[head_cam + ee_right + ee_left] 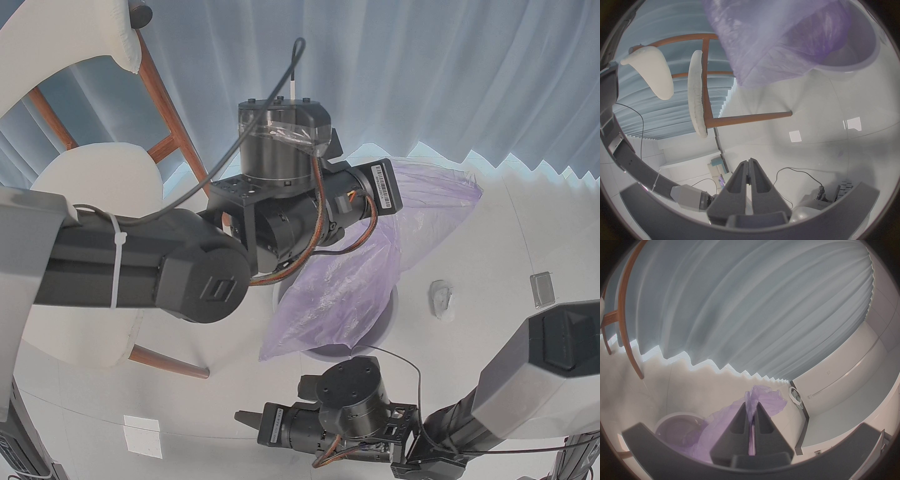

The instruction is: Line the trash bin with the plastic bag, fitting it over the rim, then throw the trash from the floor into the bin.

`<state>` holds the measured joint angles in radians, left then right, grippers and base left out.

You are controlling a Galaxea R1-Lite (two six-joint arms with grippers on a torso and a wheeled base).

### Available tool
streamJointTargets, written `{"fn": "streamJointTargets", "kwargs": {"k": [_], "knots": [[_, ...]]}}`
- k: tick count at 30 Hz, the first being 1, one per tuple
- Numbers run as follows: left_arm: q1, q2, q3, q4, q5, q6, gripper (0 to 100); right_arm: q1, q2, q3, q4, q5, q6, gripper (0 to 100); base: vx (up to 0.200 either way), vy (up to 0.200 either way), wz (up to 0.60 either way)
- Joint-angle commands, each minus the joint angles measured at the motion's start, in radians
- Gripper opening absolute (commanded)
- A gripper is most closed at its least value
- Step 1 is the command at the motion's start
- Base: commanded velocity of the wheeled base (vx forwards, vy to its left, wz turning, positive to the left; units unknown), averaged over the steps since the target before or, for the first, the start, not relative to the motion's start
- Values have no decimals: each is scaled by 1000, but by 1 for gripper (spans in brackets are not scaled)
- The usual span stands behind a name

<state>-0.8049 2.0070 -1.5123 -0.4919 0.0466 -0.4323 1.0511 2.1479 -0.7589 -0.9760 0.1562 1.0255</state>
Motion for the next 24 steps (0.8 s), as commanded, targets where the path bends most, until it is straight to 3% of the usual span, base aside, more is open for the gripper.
{"fn": "streamJointTargets", "kwargs": {"k": [1,3,5,8,15,20,24], "knots": [[-2,7,1,0,4,0,0,15,60,-80,-36,-67,2,0,0,0,0],[-2,7,1,0,4,-2,0,17,73,-109,-66,-119,4,0,0,0,0],[-2,6,1,0,4,0,0,26,87,-166,-109,-242,1,0,0,0,0],[0,7,1,0,4,0,0,35,104,-191,-115,-374,-18,0,0,0,0],[0,9,3,-27,4,-5,0,38,142,-211,-196,-595,-156,0,0,0,0],[7,12,3,-28,4,-14,0,12,155,-214,-282,-646,-275,0,0,0,0],[9,19,8,-27,9,-25,0,-14,150,-211,-314,-647,-305,0,0,0,0]]}}
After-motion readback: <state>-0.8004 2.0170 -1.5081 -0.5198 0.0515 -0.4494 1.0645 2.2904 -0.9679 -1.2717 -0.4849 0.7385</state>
